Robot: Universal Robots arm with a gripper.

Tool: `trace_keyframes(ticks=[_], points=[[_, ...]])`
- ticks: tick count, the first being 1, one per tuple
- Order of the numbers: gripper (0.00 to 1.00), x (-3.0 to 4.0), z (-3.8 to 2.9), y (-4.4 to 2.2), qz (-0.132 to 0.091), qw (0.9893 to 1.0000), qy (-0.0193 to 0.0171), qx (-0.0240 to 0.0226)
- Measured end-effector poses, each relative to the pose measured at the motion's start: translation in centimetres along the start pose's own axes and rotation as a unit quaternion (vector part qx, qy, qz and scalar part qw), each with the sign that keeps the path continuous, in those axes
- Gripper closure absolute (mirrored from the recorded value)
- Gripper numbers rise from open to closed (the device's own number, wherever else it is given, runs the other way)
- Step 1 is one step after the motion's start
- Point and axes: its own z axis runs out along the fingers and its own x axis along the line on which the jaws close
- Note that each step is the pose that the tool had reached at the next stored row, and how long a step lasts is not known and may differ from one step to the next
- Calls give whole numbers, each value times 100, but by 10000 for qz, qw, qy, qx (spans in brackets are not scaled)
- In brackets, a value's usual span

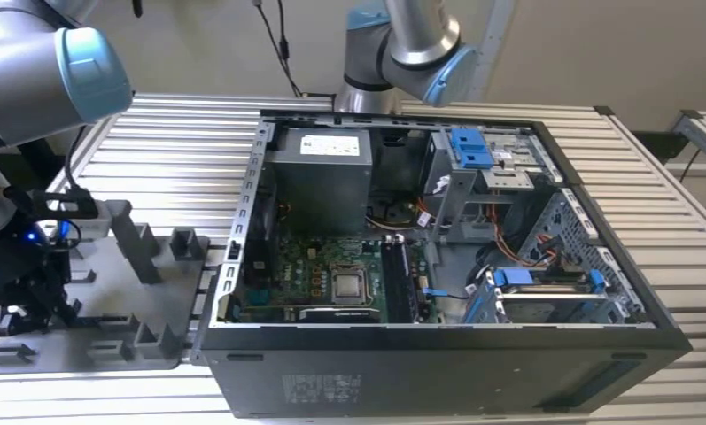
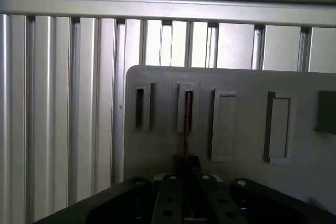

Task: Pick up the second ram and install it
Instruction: 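Pick up the second ram and move it above second insertion slot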

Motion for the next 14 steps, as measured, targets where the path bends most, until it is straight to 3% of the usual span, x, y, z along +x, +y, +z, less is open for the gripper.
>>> trace_keyframes(ticks=[14], points=[[86, 0, 6, 0, 0, 10000, 0, 0]])
